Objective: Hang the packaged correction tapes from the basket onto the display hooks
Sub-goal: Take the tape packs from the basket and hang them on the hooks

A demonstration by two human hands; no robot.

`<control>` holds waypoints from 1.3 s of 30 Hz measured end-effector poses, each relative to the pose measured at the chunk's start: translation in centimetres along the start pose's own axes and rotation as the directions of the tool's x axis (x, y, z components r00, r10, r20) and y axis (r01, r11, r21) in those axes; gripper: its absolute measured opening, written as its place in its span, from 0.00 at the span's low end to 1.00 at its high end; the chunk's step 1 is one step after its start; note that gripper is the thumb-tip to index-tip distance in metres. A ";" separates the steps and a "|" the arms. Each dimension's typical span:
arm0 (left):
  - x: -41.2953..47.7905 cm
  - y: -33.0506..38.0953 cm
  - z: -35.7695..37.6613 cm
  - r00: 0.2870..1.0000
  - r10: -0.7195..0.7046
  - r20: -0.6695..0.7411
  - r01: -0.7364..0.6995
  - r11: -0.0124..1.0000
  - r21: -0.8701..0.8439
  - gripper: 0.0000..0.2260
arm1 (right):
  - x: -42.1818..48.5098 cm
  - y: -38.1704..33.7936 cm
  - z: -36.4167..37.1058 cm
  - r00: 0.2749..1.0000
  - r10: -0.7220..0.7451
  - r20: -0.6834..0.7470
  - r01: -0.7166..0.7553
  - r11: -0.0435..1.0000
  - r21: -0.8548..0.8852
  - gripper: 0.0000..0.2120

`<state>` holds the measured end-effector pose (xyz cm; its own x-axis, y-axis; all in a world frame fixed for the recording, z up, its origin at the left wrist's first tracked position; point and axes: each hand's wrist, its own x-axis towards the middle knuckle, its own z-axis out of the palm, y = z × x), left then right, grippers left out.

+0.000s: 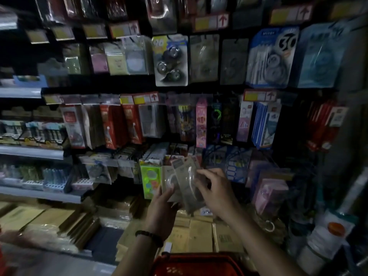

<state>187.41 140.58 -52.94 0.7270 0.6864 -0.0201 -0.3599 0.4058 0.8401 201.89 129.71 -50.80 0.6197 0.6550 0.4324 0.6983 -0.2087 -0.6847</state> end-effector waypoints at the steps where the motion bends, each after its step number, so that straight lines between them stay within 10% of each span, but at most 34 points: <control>1: 0.3 0.6 0.5 1.000 0.021 0.016 -0.021 1.000 0.005 0.16 | 0.7 -0.4 -0.3 1.000 -0.009 0.015 0.009 1.000 -0.005 0.22; 10: 3.8 6.6 4.2 0.985 0.122 0.118 -0.114 0.991 -0.077 0.15 | 5.4 -4.6 -2.0 0.953 -0.134 -0.271 0.133 0.991 -0.021 0.20; 15: 5.4 10.0 5.6 0.978 0.164 0.127 -0.149 0.982 -0.119 0.18 | 7.3 -5.9 -4.2 0.918 -0.395 0.015 0.392 0.905 -0.164 0.48; 23: 7.4 14.5 6.6 0.965 0.184 0.187 -0.177 0.983 -0.055 0.17 | 12.0 -6.2 -7.2 0.776 -0.630 -0.008 0.586 0.726 -0.360 0.43; 39: 12.7 21.1 7.9 0.887 0.460 -0.038 -0.457 0.887 0.065 0.19 | 24.2 -9.9 -15.3 0.803 -0.593 -0.060 0.347 0.547 -0.762 0.43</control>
<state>193.71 153.10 -31.13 0.4575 0.8184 0.3478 -0.6137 0.0076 0.7895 215.45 136.51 -24.57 0.1053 0.6064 0.7881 0.8696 -0.4406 0.2228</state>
